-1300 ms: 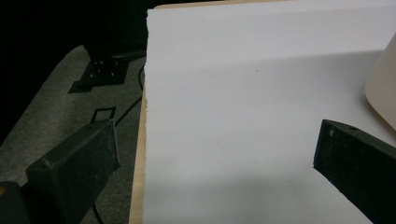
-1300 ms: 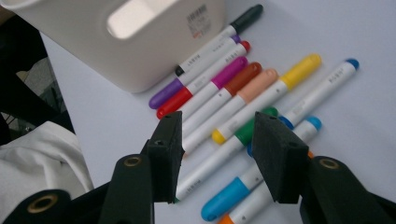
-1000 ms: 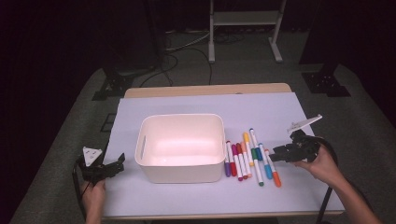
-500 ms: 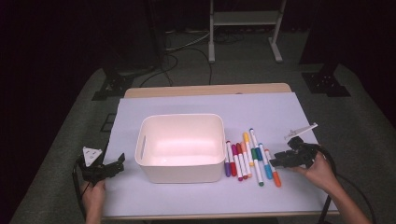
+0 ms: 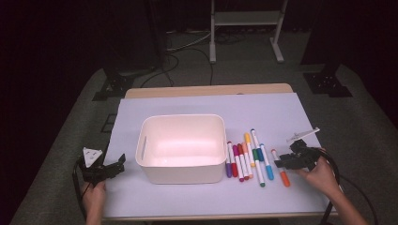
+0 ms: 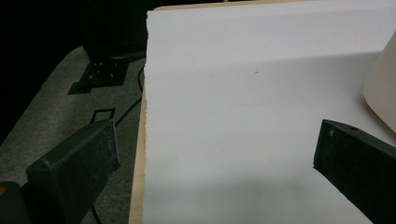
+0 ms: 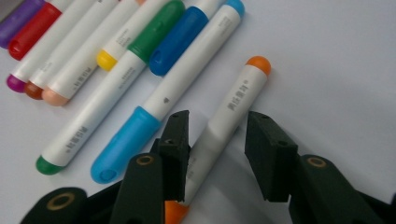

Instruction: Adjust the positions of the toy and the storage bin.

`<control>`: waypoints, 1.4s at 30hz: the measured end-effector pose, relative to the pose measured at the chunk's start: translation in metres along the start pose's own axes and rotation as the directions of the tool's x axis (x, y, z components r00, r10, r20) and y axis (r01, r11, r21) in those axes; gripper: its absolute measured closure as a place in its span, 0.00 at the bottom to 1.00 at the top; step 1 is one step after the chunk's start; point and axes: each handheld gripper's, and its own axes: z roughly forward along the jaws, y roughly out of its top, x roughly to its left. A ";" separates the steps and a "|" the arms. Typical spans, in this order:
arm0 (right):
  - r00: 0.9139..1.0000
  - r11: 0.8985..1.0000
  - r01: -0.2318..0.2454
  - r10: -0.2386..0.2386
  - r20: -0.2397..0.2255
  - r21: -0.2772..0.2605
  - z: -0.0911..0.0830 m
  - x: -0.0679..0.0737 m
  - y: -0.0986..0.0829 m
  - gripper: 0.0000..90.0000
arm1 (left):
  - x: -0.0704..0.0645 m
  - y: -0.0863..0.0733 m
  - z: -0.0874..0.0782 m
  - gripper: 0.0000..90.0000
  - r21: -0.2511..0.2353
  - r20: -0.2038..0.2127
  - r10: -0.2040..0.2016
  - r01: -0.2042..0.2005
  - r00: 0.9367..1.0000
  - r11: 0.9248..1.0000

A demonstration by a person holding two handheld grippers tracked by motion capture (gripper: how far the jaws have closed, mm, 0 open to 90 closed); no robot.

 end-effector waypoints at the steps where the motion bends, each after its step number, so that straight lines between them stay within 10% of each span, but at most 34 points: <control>1: 1.000 1.000 0.000 0.000 0.010 -0.001 0.000 -0.001 -0.001 0.67 | 0.000 0.000 0.000 0.00 0.000 0.000 0.000 0.000 1.000 1.000; 11: 0.997 1.000 -0.013 0.014 0.081 -0.013 -0.002 -0.001 -0.009 0.84 | 0.000 0.000 0.000 0.00 -0.001 0.001 0.001 -0.001 1.000 1.000; 26: 0.996 0.996 -0.047 0.041 -0.074 -0.081 -0.030 0.003 0.003 0.84 | 0.000 0.000 0.000 0.00 -0.001 0.003 0.003 -0.003 1.000 1.000; 42: 0.967 0.981 0.065 -0.106 -0.233 -0.180 -0.076 0.050 0.064 0.84 | 0.000 0.000 0.000 0.00 0.001 0.010 -0.002 0.002 1.000 1.000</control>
